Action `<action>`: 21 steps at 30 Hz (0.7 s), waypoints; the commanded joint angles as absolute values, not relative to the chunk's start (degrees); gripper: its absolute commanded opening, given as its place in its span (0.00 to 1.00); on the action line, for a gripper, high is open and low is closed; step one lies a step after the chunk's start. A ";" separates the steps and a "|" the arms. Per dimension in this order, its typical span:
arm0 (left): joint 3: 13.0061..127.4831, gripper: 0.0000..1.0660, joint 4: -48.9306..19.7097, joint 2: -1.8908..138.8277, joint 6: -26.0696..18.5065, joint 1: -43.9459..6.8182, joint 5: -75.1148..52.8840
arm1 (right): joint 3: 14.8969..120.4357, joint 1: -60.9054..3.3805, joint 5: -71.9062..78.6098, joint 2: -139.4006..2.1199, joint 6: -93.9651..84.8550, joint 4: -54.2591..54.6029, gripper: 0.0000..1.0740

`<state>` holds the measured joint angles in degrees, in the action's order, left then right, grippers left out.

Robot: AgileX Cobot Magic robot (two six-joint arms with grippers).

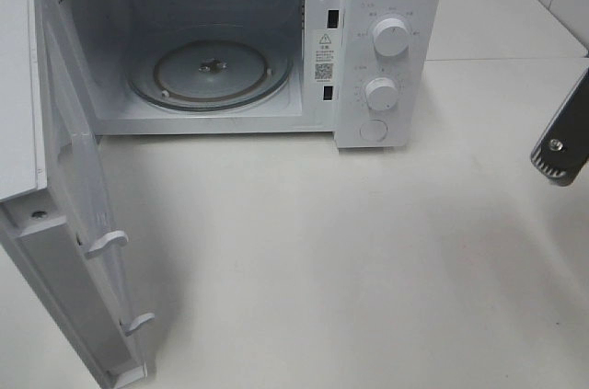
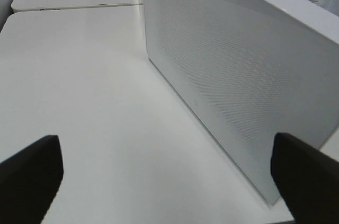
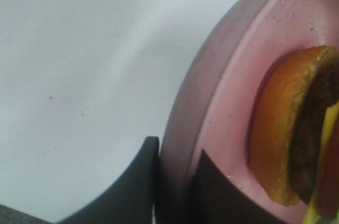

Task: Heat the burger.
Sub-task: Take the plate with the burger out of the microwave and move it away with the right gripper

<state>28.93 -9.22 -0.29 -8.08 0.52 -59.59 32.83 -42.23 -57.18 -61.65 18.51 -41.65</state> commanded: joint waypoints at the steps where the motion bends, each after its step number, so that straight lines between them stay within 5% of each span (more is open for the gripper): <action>1: 28.99 0.94 -9.57 -1.26 -7.96 0.69 -59.13 | 33.46 -42.06 -59.99 -61.76 22.40 -46.87 0.00; 21: 28.99 0.94 -9.57 -1.26 -7.96 0.69 -59.13 | 33.46 -42.06 -67.27 -75.23 47.56 -50.99 0.01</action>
<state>28.93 -9.22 -0.29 -8.08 0.52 -59.59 32.83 -42.23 -64.63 -75.11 46.75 -46.52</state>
